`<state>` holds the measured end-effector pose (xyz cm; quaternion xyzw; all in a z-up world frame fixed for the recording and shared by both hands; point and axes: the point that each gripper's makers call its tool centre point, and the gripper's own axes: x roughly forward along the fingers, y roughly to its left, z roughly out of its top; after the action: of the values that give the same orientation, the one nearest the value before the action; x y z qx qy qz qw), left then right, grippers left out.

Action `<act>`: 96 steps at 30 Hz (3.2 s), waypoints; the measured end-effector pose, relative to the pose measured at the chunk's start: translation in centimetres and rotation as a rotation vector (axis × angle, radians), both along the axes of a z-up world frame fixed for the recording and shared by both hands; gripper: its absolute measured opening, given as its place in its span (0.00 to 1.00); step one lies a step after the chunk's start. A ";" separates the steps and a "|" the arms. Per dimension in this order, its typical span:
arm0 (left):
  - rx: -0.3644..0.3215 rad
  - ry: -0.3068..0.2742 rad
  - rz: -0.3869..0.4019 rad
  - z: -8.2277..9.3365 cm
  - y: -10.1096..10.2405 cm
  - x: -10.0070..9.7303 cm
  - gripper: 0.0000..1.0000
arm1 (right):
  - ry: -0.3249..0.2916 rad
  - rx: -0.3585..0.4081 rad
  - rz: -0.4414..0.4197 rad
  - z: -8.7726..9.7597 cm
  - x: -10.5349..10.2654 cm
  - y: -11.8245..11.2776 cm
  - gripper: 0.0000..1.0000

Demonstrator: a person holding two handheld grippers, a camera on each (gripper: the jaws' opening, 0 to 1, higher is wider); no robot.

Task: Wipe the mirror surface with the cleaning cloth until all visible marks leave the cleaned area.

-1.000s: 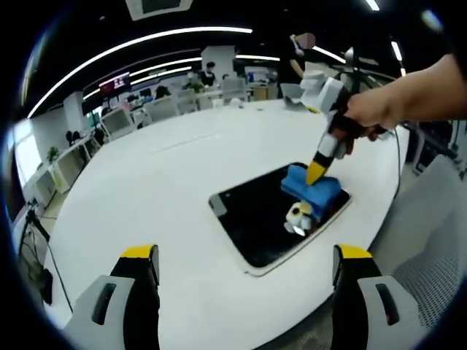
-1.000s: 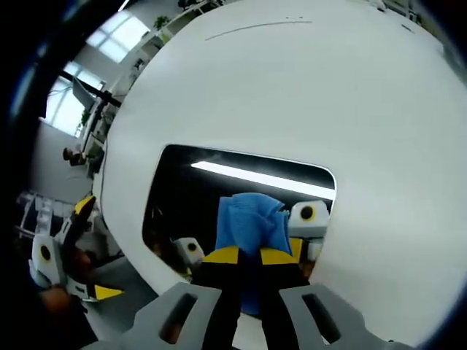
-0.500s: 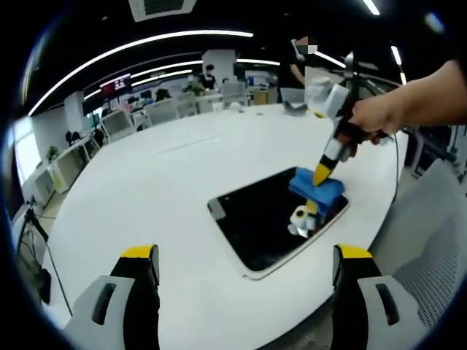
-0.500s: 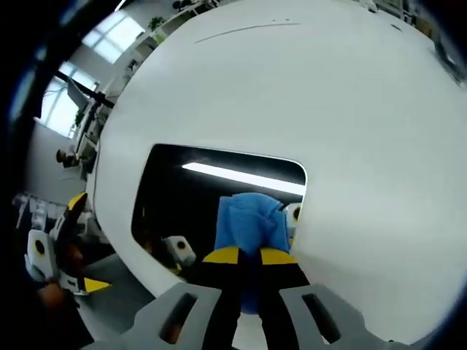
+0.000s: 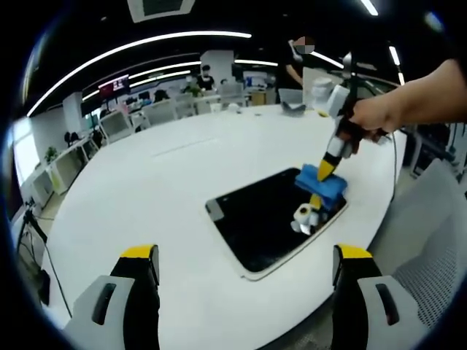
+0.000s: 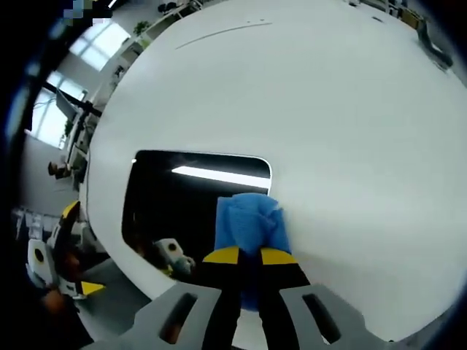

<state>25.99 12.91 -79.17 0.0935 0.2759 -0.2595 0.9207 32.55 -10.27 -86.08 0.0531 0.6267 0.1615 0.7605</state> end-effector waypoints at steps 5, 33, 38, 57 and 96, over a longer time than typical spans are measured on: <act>-0.002 0.002 0.002 -0.1 0.0 0.0 0.99 | 0.000 -0.011 0.001 0.1 -0.1 -0.1 0.03; -0.006 0.010 0.005 0.1 0.0 -0.1 0.99 | -0.062 -0.051 -0.005 -0.2 -0.3 0.1 0.03; -0.007 0.009 0.006 0.1 0.0 -0.1 0.99 | -0.052 -0.064 0.007 -0.2 -0.9 0.1 0.03; -0.006 0.007 -0.002 0.2 -0.1 -0.2 0.99 | -0.032 -0.070 0.016 0.2 -3.9 0.4 0.03; 0.006 0.015 0.007 0.0 0.0 -0.3 0.99 | -0.014 -0.068 0.029 0.1 -6.2 0.3 0.03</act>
<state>25.73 12.86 -79.16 0.0934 0.2838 -0.2564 0.9193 26.34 -9.96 -85.97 0.0171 0.6271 0.1515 0.7639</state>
